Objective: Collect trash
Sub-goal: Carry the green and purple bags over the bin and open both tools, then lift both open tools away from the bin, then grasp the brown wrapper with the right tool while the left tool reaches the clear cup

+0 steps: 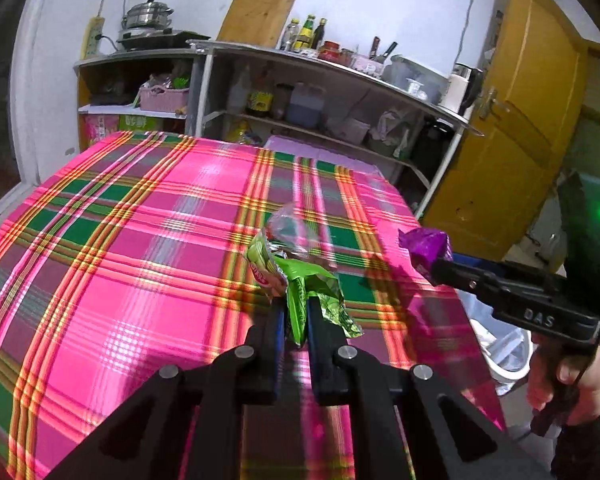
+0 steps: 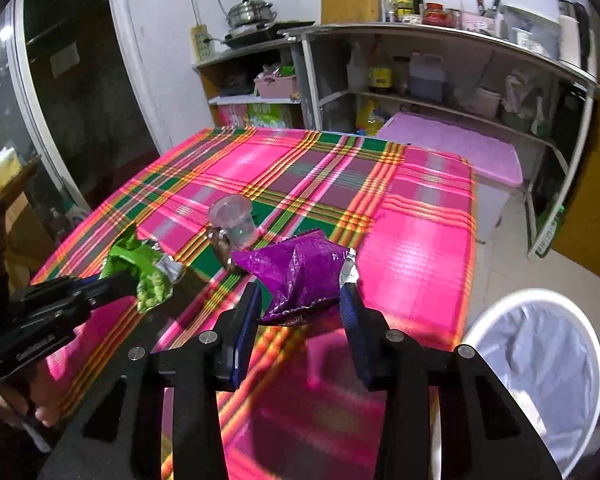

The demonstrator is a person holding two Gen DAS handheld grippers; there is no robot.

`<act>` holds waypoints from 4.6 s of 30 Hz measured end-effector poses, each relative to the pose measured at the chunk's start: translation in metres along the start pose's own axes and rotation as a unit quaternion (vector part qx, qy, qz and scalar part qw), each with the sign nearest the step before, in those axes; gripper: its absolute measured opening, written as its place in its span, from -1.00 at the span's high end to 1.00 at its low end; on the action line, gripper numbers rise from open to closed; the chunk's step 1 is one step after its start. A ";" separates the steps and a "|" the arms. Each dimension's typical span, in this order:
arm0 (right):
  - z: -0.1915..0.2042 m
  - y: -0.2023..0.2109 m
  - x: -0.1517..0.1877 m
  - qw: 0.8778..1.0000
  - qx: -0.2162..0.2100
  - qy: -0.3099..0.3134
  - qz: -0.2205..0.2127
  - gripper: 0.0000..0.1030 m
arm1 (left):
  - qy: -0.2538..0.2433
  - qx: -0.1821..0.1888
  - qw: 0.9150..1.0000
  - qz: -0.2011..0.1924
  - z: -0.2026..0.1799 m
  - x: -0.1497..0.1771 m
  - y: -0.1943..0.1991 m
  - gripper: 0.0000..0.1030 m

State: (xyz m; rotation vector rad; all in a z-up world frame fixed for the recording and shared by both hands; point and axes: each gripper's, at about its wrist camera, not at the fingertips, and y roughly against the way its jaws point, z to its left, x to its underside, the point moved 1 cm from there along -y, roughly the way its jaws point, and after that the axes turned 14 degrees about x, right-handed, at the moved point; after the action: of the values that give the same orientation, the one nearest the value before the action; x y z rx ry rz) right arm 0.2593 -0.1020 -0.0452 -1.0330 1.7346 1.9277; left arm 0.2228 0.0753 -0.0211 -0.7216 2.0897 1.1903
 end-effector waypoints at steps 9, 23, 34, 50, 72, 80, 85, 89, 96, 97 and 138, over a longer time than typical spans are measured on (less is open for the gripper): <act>-0.026 0.056 0.031 0.999 0.015 -0.028 -0.021 0.19 | -0.034 0.032 0.999 0.001 -0.056 0.010 0.011 0.80; -0.069 0.102 0.064 0.996 0.045 -0.070 -0.036 0.19 | -0.080 0.070 0.994 0.009 -0.123 0.020 0.011 0.80; -0.102 0.113 0.076 0.992 0.069 -0.099 -0.039 0.19 | -0.102 0.088 0.991 0.020 -0.155 0.021 -0.009 0.80; -0.150 0.104 0.095 0.984 0.110 -0.142 -0.015 0.19 | -0.134 0.124 0.982 0.040 -0.197 0.016 -0.063 0.80; -0.184 0.071 0.110 0.978 0.127 -0.166 0.026 0.04 | -0.120 0.149 0.975 0.111 -0.208 0.023 -0.151 0.71; -0.181 0.086 0.108 0.977 0.123 -0.171 0.011 0.04 | -0.110 0.154 0.977 0.098 -0.200 0.020 -0.139 0.67; -0.168 0.101 0.102 0.979 0.118 -0.164 -0.006 0.04 | -0.108 0.152 0.979 0.080 -0.196 0.017 -0.118 0.67; -0.156 0.110 0.098 0.981 0.112 -0.157 -0.018 0.04 | -0.107 0.147 0.981 0.063 -0.191 0.016 -0.097 0.67; -0.126 0.120 0.089 0.986 0.088 -0.135 -0.039 0.04 | -0.102 0.123 0.987 0.036 -0.173 0.018 -0.058 0.67; -0.120 0.120 0.088 0.987 0.084 -0.131 -0.040 0.04 | -0.099 0.119 0.987 0.033 -0.168 0.019 -0.051 0.67; -0.005 0.055 0.025 0.999 -0.020 0.010 -0.032 0.04 | -0.027 -0.008 0.999 -0.023 -0.036 0.001 0.023 0.44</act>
State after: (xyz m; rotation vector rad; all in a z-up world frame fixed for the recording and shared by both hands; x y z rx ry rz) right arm 0.2062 -0.1230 -0.0245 -1.1116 1.6582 1.9273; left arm 0.1970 0.0539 0.0053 -0.7315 2.0108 1.1897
